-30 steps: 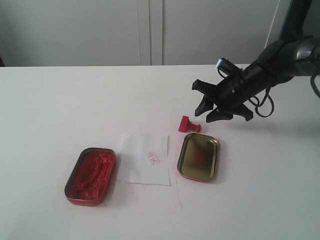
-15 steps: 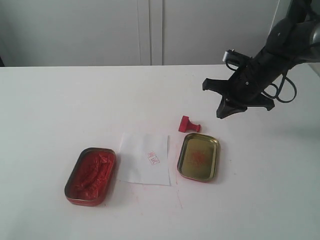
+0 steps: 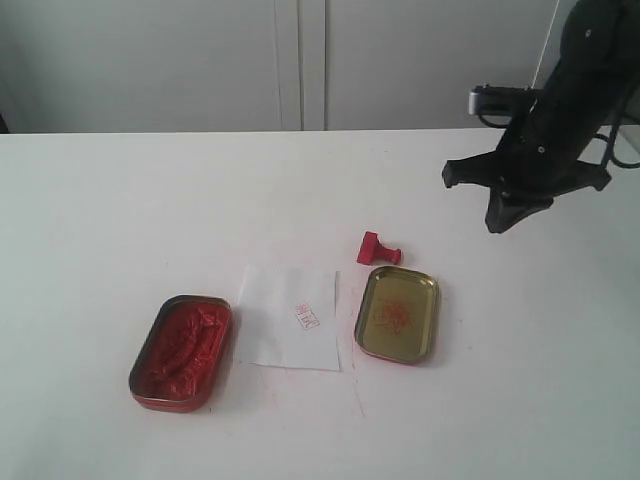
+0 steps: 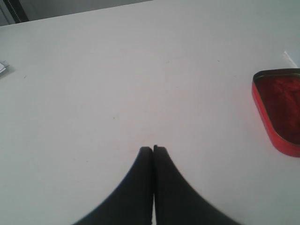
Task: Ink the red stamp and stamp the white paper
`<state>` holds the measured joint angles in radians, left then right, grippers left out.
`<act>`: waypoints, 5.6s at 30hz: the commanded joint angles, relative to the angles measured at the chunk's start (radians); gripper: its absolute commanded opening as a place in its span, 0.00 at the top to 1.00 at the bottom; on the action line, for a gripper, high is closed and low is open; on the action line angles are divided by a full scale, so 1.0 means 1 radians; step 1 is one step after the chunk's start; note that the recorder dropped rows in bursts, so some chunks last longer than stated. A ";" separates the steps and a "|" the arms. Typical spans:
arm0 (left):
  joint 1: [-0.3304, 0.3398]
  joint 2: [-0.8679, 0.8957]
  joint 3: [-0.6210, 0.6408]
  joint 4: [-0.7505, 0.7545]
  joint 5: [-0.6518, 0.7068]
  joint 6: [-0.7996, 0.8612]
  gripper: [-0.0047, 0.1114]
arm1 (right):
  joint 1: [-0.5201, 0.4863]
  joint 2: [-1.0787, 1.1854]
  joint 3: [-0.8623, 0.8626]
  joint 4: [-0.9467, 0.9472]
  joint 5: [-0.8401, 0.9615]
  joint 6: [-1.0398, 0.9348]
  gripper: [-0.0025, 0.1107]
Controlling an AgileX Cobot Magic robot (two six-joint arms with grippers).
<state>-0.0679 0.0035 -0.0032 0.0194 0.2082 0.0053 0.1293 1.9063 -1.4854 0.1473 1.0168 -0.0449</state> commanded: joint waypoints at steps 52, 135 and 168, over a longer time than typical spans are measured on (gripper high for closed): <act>0.001 -0.003 0.003 -0.003 0.001 0.003 0.96 | -0.025 -1.455 0.911 -0.099 -0.294 0.003 0.98; 0.001 -0.003 0.003 -0.003 0.001 0.003 0.96 | -0.025 -1.906 1.432 -0.173 -0.622 -0.002 0.98; 0.001 -0.003 0.003 -0.003 0.001 0.003 0.96 | -0.025 -1.906 1.485 -0.173 -0.674 -0.002 0.98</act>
<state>-0.0679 0.0035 -0.0032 0.0194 0.2079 0.0053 0.1109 0.0043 -0.0058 -0.0202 0.3582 -0.0443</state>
